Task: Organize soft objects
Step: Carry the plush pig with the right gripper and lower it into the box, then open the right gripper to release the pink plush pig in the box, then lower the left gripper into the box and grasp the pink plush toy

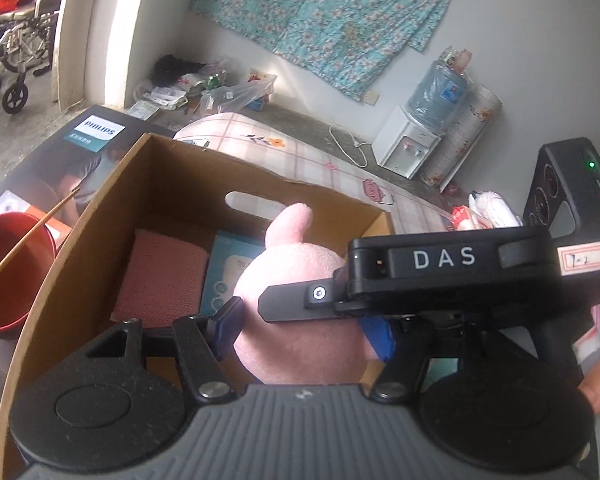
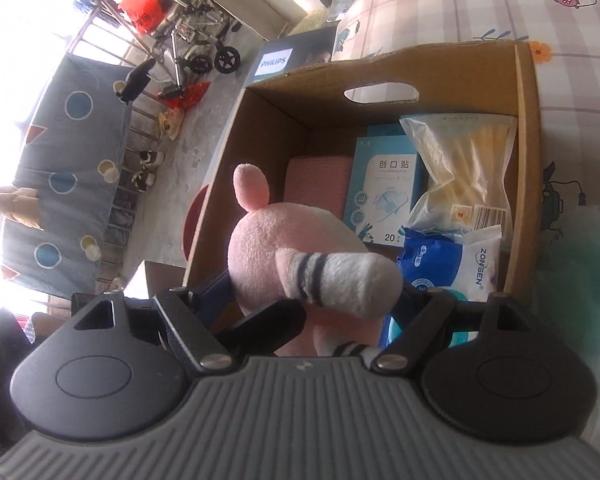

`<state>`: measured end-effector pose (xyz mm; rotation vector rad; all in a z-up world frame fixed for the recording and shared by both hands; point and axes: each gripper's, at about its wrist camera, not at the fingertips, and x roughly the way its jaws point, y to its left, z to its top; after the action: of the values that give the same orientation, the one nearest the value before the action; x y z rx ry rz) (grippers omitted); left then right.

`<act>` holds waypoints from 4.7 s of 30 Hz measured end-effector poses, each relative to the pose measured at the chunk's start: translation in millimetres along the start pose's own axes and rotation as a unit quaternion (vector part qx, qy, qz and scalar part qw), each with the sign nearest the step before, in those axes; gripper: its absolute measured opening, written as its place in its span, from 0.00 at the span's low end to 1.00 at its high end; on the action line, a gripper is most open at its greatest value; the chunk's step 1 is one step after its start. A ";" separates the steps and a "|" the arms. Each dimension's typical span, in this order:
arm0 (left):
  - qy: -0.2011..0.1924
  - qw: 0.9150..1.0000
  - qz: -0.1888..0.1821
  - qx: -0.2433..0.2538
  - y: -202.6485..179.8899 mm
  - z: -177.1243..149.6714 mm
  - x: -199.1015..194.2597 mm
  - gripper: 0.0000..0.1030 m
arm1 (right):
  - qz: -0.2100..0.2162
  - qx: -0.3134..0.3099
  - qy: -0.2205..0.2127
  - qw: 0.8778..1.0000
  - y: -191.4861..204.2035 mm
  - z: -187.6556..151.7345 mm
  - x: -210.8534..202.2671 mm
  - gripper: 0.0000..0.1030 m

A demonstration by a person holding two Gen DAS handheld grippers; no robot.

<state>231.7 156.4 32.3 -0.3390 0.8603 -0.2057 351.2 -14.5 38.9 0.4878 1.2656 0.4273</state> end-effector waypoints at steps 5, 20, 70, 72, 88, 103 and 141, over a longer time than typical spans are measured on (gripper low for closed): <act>0.015 1.000 0.001 -0.024 22.1 -5.3 21.9 0.61 | -0.045 -0.028 0.016 0.998 -2.3 14.4 33.8 0.78; 0.073 0.997 0.035 -0.009 44.9 -25.3 2.9 0.63 | -0.080 -0.078 0.046 0.993 3.8 8.4 70.4 0.78; 0.069 0.994 0.081 0.036 60.3 -27.2 -2.3 0.65 | 0.020 -0.028 -0.085 0.996 -1.1 -2.6 -2.2 0.79; 0.095 0.991 0.085 0.038 62.9 -18.6 13.1 0.63 | 0.046 -0.028 -0.102 0.993 -5.2 -13.1 -21.0 0.79; 0.187 0.966 0.170 0.061 68.3 12.1 106.4 0.44 | 0.112 0.015 -0.187 0.976 -79.3 -79.1 -108.5 0.79; 0.120 0.983 0.134 0.030 64.5 19.3 93.6 0.62 | 0.101 0.022 -0.187 0.977 -85.8 -93.1 -107.7 0.79; 0.032 0.995 -0.003 0.097 -22.2 4.1 15.0 0.08 | 0.089 0.107 -0.254 0.957 -136.5 -205.0 -121.0 0.79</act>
<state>243.5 132.0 32.4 -0.1529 0.8956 -0.3043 127.8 -171.4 11.2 0.8405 0.7732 0.2890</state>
